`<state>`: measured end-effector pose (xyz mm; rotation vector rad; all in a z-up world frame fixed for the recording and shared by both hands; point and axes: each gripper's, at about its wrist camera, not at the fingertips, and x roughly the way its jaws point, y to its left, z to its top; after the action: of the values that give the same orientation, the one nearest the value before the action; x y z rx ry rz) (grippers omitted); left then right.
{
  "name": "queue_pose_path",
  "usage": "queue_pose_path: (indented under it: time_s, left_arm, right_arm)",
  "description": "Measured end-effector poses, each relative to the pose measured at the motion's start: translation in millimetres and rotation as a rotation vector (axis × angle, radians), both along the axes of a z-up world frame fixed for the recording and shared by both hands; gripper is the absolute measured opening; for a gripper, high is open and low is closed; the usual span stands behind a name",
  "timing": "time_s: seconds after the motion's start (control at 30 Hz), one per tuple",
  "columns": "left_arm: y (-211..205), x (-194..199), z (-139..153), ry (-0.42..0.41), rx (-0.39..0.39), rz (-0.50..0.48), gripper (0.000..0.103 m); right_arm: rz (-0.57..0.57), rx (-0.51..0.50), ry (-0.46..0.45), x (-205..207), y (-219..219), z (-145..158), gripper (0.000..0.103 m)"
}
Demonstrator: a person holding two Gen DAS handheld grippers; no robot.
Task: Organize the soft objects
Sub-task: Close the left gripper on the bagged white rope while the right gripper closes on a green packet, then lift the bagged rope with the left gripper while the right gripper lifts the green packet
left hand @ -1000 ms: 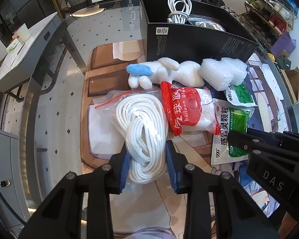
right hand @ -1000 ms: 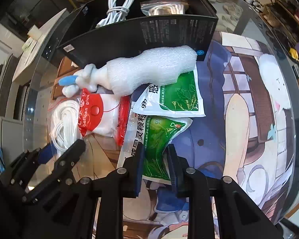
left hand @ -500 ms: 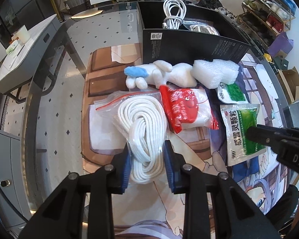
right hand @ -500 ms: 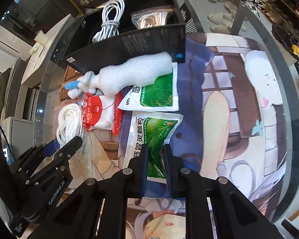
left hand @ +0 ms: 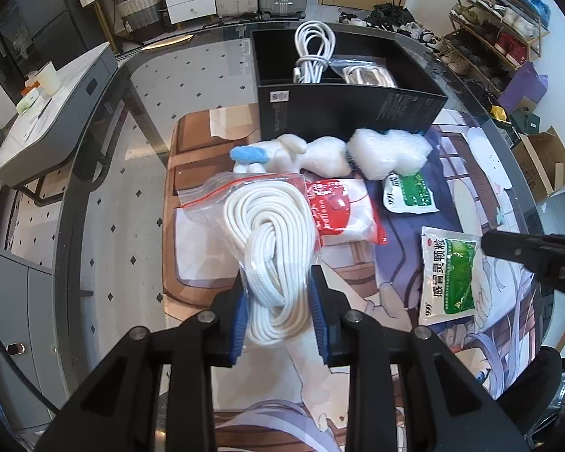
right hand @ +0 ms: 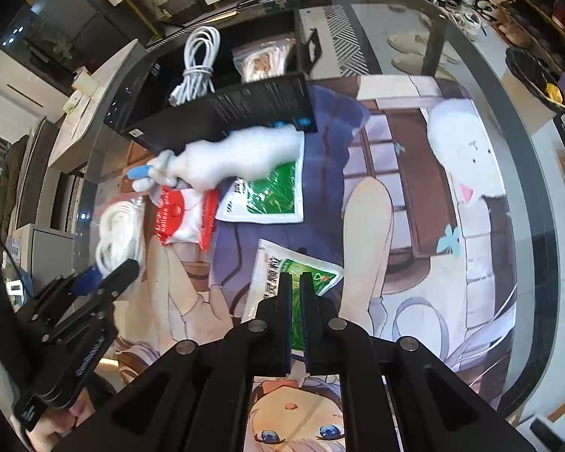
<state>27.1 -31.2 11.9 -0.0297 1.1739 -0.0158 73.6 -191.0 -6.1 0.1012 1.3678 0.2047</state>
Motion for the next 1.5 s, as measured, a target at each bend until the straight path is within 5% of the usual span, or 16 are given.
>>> queue_pose_path:
  time_s: [0.03, 0.17, 0.33, 0.83, 1.03, 1.5]
  left_arm:
    - [-1.5, -0.3, 1.1, -0.002, 0.001, -0.004, 0.028]
    - [-5.1, -1.3, 1.0, -0.002, -0.001, -0.012, 0.028]
    - [-4.7, -1.8, -1.6, 0.003, -0.006, -0.012, 0.028]
    - [-8.5, -3.6, -5.0, 0.003, -0.019, -0.035, 0.028]
    - [-9.6, -2.7, -6.5, 0.003, -0.024, -0.039, 0.027]
    - [-8.8, -8.5, 1.7, -0.012, -0.024, -0.039, 0.028]
  right_arm:
    - [0.012, -0.018, 0.011, -0.9, 3.2, -4.3, 0.007]
    - [-0.003, -0.017, 0.008, -5.5, 5.4, -11.7, 0.047]
    - [-0.005, -0.047, 0.012, -4.2, 10.8, -14.0, 0.062]
    - [-0.021, -0.093, 0.075, -2.8, 32.1, -35.6, 0.066]
    - [0.001, -0.195, 0.052, -1.4, 62.0, -46.7, 0.065]
    - [0.039, -0.213, 0.005, -19.0, 89.8, -40.1, 0.026]
